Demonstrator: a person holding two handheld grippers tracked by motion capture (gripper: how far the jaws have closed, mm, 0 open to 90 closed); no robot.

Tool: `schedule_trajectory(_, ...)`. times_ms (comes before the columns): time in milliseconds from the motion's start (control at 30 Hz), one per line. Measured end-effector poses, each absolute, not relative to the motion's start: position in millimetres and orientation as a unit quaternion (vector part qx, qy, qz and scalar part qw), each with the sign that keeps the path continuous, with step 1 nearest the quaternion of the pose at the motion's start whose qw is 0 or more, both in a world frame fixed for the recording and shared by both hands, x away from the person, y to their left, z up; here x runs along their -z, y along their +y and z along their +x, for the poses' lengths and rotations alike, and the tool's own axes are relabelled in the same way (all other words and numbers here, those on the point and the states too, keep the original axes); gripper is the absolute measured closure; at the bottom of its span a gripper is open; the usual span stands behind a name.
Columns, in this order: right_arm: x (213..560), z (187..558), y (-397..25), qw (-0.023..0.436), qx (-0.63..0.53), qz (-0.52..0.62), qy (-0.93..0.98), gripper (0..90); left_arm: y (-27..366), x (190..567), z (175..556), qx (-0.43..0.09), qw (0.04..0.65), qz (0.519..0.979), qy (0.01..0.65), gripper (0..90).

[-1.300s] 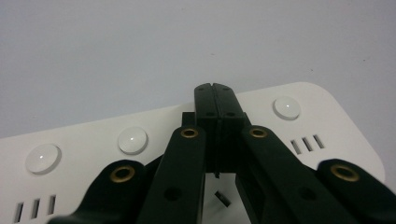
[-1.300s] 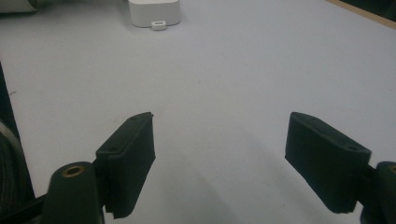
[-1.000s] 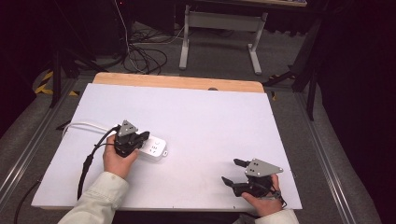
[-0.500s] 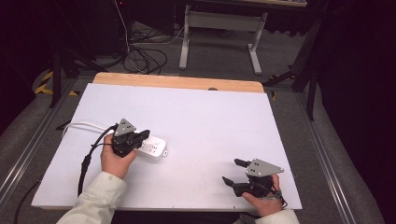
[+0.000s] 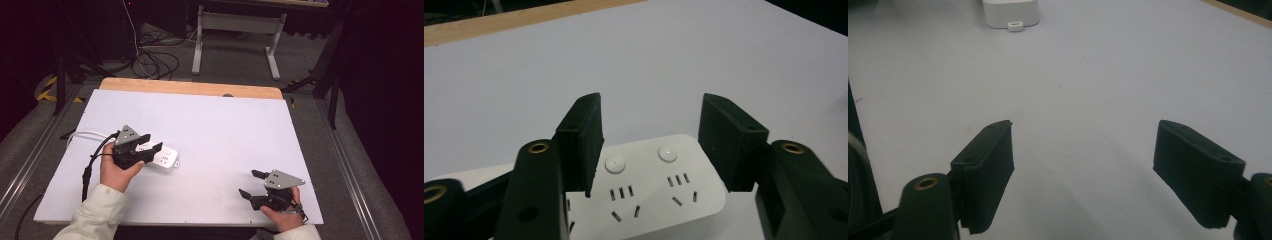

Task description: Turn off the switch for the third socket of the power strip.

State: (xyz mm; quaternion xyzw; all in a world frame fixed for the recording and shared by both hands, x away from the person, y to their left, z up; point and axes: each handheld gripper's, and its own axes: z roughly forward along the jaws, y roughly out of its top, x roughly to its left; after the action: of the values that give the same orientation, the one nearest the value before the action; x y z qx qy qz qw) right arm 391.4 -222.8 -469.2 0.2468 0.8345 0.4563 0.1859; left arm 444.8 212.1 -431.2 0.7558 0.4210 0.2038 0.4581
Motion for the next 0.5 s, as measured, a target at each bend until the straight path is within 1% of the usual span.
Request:
schedule_trajectory(33, 469.2, 391.4, -222.8, 0.186, -0.456, 0.247, 0.834, 24.6, 212.9, 429.6, 443.5, -0.202, 0.456, 0.757, 0.422, 41.6)
schedule_trajectory(133, 468.7, 390.5, -223.2, 0.187, -0.458, 0.246, 0.834, 24.5, 215.6, 424.8, 438.8, -0.198, 0.459, 0.755, 0.425, 36.6)
schedule_trajectory(200, 468.7, 390.6, -223.3, 0.187, -0.458, 0.247, 0.834, 24.6, 217.5, 421.1, 435.1, -0.202, 0.463, 0.754, 0.42, 35.9)
schedule_trajectory(300, 468.9, 390.9, -223.4, 0.186, -0.457, 0.246, 0.834, 24.5, 219.7, 415.7, 429.0, -0.204, 0.468, 0.755, 0.41, 31.6)
schedule_trajectory(333, 468.9, 390.9, -223.4, 0.186, -0.457, 0.246, 0.834, 24.5, 220.2, 414.0, 427.0, -0.206, 0.471, 0.755, 0.408, 31.6)
schedule_trajectory(433, 468.6, 390.3, -223.6, 0.187, -0.458, 0.247, 0.833, 24.5, 222.1, 410.4, 421.1, -0.198, 0.481, 0.754, 0.402, 26.7)
schedule_trajectory(500, 468.5, 390.2, -224.0, 0.188, -0.457, 0.248, 0.833, 24.5, 224.8, 408.2, 416.9, -0.198, 0.481, 0.757, 0.395, 24.9)
